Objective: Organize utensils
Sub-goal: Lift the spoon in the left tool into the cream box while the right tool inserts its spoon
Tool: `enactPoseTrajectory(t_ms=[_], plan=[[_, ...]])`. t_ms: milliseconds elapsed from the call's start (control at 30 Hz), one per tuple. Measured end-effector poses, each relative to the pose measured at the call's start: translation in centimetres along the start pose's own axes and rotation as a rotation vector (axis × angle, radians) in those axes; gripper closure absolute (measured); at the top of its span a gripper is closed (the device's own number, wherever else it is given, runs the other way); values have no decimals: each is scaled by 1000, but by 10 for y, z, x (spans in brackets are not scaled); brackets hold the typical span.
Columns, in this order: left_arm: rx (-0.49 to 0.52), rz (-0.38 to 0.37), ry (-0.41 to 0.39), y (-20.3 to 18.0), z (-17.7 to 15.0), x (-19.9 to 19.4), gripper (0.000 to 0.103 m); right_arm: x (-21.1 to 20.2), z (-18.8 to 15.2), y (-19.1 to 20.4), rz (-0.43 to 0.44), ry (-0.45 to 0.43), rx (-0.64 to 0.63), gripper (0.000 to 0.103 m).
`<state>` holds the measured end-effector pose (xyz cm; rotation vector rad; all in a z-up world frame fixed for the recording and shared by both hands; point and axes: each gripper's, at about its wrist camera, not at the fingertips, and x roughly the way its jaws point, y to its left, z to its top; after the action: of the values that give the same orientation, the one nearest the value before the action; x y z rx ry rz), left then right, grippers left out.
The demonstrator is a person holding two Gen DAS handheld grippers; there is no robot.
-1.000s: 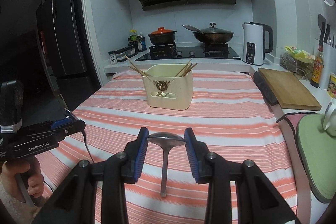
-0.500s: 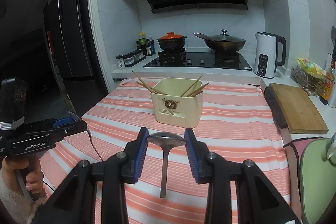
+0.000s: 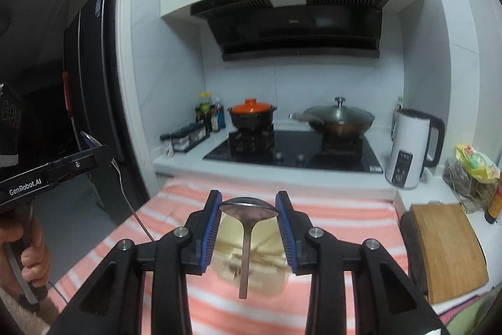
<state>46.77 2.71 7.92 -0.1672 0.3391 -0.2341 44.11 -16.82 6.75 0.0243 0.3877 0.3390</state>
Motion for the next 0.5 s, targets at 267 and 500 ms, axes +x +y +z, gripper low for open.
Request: enactPoseTrajectory(t_ms=[267, 500], plan=[[-19, 37, 82, 10, -35, 96, 62, 88, -14, -15, -10, 64, 61, 67], [-42, 53, 230, 21, -86, 137, 62, 138, -61, -28, -17, 261, 106, 67]])
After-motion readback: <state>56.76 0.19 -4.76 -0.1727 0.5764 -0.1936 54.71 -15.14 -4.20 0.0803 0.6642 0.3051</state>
